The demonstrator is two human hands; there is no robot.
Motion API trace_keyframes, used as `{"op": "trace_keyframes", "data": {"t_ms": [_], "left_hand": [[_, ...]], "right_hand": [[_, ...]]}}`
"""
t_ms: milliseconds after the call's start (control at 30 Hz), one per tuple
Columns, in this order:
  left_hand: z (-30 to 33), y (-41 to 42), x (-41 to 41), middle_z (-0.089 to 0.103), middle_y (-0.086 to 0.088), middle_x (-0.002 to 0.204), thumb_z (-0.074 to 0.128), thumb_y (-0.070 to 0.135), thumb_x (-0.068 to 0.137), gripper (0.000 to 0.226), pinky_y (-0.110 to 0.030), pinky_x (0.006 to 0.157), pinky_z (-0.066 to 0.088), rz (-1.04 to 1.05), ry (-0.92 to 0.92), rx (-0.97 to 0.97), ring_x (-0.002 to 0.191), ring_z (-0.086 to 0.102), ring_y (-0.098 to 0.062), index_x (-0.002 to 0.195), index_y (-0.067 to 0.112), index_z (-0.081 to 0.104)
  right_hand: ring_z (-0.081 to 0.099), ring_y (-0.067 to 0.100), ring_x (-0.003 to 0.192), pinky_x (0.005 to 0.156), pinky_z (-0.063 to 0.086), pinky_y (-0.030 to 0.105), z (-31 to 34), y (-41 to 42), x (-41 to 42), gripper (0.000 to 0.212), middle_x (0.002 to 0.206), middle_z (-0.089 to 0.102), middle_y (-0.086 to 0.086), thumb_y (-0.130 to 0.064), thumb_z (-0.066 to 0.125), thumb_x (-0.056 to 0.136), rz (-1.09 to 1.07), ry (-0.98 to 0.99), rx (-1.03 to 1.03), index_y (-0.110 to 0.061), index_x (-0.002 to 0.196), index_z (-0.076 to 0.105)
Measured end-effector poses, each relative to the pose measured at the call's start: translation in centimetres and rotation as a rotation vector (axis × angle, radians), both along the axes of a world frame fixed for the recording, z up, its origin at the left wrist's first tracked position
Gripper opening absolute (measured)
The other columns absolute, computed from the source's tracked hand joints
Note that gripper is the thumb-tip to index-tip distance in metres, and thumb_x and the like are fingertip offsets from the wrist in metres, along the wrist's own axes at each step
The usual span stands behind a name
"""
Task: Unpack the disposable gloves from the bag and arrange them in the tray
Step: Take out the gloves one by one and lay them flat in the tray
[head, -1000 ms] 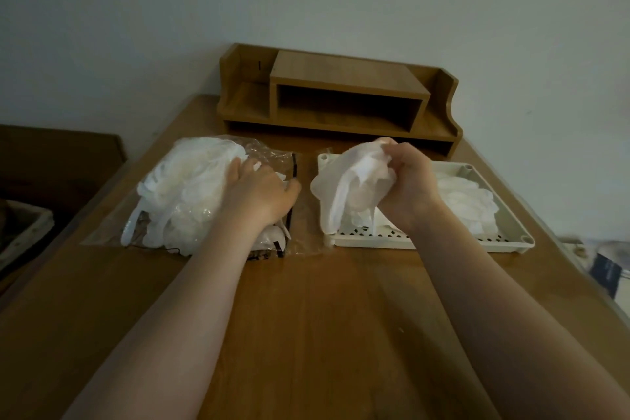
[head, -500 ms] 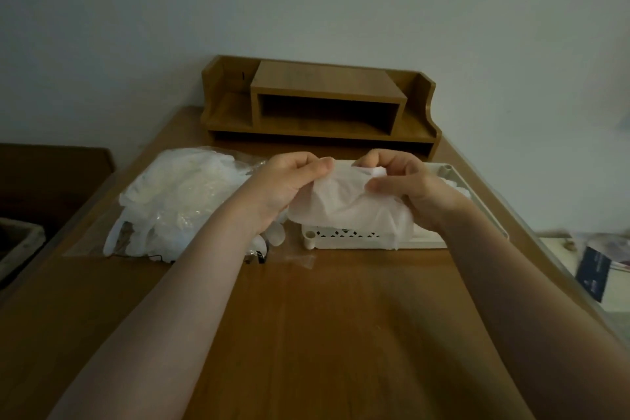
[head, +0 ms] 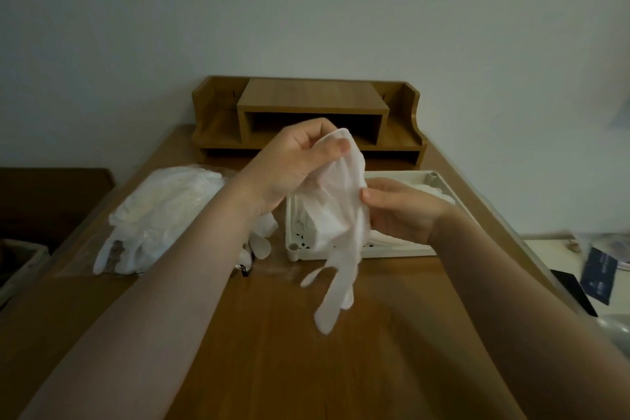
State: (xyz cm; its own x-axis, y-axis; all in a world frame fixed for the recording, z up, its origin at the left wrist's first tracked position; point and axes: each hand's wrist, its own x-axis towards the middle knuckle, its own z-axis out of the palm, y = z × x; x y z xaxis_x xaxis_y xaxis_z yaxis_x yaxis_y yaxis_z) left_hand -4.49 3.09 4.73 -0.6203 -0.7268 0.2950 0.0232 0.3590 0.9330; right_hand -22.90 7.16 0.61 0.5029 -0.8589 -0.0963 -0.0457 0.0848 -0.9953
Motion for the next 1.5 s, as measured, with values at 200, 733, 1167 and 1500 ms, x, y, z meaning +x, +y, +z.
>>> {"op": "trace_keyframes", "data": {"t_ms": [200,733,1167,1500], "left_hand": [[0.4,-0.7,-0.6,0.067,0.009,0.078,0.061,0.024,0.088,0.009,-0.015,0.059,0.047,0.106,0.054,0.048,0.072,0.062,-0.003,0.087,0.018,0.068],[-0.8,-1.1,-4.8,0.064,0.000,0.081,0.052,0.023,0.095,0.019,-0.026,0.065,0.048,-0.079,-0.012,0.478,0.071,0.060,-0.013,0.087,0.018,0.069],[-6.6,-3.3,-7.4,0.052,0.004,0.131,0.051,0.023,0.096,0.044,-0.025,0.090,0.038,0.434,-0.460,0.048,0.116,0.049,-0.011,0.140,0.019,0.044],[-8.2,-5.7,-7.6,0.056,-0.006,0.073,0.052,0.023,0.096,0.040,-0.031,0.049,0.043,0.421,-0.660,-0.114,0.056,0.053,-0.013,0.135,0.022,0.046]], "right_hand": [[0.066,0.016,0.079,0.068,0.056,0.028,1.4,0.4,-1.8,0.033,0.090,0.067,0.002,-0.029,0.082,0.067,-0.062,-0.190,-0.044,-0.015,0.093,0.068],[0.051,-0.001,0.058,0.054,0.038,0.009,2.5,0.8,-5.1,0.030,0.061,0.055,-0.016,-0.028,0.048,0.098,-0.634,0.683,-0.566,-0.027,0.070,0.060],[0.068,0.025,0.097,0.088,0.054,0.038,-0.1,-2.6,-13.8,0.021,0.108,0.070,0.010,-0.024,0.061,0.091,-0.456,0.600,0.195,-0.008,0.104,0.066],[0.058,0.019,0.071,0.062,0.051,0.026,-2.0,-6.4,-13.1,0.020,0.086,0.061,0.006,-0.031,0.055,0.094,-0.743,0.982,-0.215,-0.012,0.096,0.063]]}}
